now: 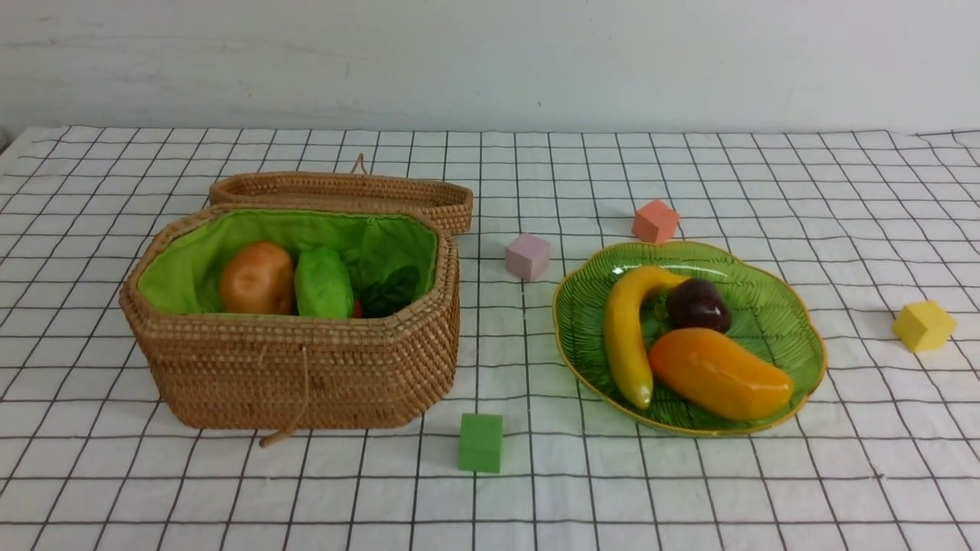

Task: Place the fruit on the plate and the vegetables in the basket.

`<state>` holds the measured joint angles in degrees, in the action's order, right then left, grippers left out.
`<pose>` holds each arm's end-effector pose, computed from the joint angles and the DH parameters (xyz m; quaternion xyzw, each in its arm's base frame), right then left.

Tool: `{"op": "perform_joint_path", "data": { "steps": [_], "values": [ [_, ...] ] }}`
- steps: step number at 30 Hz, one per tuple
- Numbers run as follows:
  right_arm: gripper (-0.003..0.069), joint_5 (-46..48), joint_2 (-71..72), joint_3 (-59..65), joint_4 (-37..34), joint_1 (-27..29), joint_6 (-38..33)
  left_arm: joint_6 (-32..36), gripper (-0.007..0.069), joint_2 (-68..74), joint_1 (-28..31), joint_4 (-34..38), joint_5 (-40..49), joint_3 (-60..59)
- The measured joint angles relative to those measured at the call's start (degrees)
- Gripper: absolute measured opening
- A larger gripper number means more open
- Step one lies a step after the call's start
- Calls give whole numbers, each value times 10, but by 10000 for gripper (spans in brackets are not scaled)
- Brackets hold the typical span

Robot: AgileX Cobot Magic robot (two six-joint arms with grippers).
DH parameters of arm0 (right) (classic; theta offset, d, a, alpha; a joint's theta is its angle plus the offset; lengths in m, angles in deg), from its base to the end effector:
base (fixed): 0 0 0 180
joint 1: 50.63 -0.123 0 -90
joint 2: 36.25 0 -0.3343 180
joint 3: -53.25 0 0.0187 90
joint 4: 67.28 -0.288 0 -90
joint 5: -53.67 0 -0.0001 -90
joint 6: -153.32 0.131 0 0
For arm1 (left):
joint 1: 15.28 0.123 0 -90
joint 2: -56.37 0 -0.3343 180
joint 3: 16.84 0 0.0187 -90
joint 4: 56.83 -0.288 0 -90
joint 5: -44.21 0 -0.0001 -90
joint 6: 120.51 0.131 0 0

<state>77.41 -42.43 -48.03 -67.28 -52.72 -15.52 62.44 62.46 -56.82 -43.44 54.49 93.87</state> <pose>0.0769 0.0028 0.1613 0.0642 0.8097 0.0673 0.5794 0.0503 -0.0518 0.2597 0.1975 0.6487 -0.3334 0.6550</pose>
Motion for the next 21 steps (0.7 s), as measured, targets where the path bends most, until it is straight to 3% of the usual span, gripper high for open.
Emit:
{"op": "perform_joint_path", "data": {
  "steps": [21],
  "values": [
    [-6, -8, 1, 3, -16, 0, -1, 0, -2, 0, 0, 0, 2, 0]
  ]
}}
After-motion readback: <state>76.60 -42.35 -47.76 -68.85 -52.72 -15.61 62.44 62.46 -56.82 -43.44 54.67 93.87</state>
